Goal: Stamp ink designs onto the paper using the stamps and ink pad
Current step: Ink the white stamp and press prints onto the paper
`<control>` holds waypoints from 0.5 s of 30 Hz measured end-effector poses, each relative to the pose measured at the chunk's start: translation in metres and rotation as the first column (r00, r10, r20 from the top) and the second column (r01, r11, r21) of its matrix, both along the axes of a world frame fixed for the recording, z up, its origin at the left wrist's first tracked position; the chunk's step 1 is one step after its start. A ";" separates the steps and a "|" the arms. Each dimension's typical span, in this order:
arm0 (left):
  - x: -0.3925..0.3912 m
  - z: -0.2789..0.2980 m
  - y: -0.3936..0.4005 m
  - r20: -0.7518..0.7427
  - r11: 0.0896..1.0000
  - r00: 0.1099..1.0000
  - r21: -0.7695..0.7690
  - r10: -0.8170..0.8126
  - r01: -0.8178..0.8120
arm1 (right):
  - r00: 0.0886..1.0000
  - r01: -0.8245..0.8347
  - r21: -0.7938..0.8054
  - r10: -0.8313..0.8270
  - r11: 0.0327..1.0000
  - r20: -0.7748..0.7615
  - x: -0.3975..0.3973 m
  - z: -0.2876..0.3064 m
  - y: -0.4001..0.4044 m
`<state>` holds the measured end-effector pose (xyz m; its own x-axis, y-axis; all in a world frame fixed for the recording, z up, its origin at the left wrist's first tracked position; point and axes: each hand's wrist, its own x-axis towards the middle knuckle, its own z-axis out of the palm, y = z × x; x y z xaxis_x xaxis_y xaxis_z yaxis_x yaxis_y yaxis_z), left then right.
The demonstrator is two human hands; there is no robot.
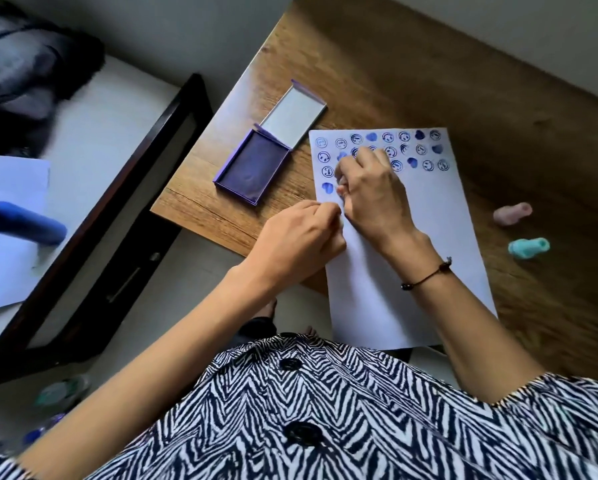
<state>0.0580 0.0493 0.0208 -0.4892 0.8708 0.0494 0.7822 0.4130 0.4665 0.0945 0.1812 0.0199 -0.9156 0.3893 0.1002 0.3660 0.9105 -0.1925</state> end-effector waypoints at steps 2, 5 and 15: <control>0.000 0.001 0.000 0.006 1.000 1.000 -0.010 -0.005 0.005 | 1.000 0.004 0.010 -0.004 1.000 -0.009 -0.001 -0.001 -0.001; 0.000 0.002 0.000 0.023 1.000 1.000 0.011 -0.003 0.003 | 1.000 0.005 0.021 -0.005 1.000 -0.016 -0.003 -0.001 -0.002; 0.002 0.004 -0.002 0.029 1.000 1.000 -0.012 0.008 -0.007 | 1.000 -0.030 -0.056 0.030 0.998 -0.003 -0.002 0.003 0.004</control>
<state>0.0601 0.0472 0.0250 -0.4968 0.8675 0.0251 0.7653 0.4243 0.4840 0.0930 0.1850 0.0225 -0.9268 0.3668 0.0810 0.3383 0.9087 -0.2446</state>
